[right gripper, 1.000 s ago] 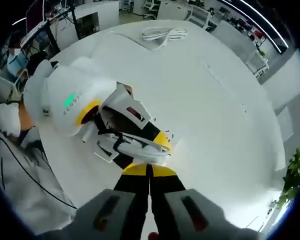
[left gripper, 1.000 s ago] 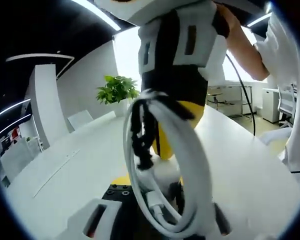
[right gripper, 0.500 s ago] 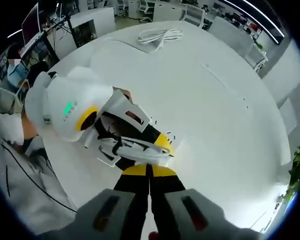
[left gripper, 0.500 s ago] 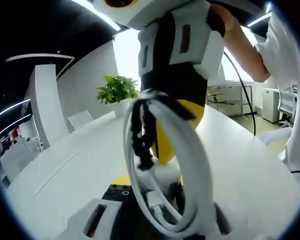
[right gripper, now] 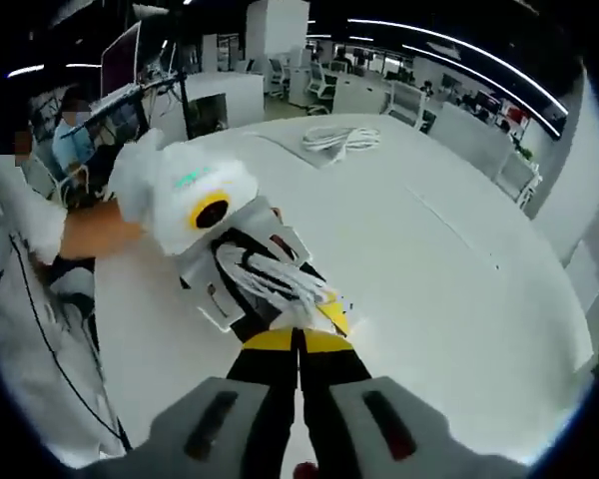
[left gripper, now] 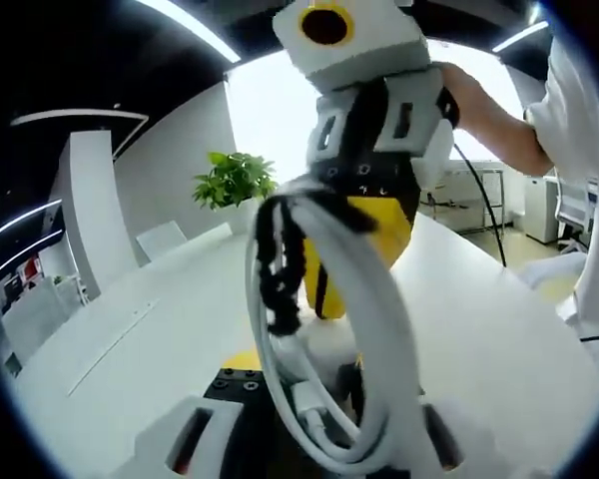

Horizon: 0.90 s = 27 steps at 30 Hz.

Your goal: Straighten the power strip on the desk, plug the charger into it

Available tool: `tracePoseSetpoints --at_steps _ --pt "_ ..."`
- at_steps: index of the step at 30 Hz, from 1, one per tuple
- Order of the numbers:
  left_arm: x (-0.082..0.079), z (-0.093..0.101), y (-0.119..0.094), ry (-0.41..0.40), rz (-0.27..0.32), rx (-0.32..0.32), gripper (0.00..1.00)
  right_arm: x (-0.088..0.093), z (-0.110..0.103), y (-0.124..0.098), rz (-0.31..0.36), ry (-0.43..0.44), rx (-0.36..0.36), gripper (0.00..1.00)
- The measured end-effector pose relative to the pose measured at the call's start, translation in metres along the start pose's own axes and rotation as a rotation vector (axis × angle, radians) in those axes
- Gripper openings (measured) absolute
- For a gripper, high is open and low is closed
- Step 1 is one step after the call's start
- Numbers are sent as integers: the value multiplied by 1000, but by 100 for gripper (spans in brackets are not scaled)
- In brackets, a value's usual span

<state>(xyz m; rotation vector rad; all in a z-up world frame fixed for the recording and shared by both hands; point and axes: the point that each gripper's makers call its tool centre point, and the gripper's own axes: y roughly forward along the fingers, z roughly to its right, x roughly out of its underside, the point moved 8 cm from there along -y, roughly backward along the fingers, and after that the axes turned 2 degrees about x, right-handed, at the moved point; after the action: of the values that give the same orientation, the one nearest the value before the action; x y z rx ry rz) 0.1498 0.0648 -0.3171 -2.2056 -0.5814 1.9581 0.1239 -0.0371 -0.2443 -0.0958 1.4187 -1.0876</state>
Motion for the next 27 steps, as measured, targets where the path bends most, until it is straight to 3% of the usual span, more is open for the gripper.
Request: tracePoseSetpoints --at_steps 3,7,12,20,27 --pt "0 0 0 2 0 0 31 9 -3 -3 89 -61 29 1" --pt "1 1 0 1 0 1 31 18 -4 -2 204 -20 39 1" --pt "2 2 0 4 1 2 31 24 -6 0 272 -25 52 2" --pt "1 1 -2 15 -4 -7 33 35 -4 2 402 72 80 9" --pt "-4 -10 -26 -85 87 -11 45 37 -5 -11 498 145 103 12"
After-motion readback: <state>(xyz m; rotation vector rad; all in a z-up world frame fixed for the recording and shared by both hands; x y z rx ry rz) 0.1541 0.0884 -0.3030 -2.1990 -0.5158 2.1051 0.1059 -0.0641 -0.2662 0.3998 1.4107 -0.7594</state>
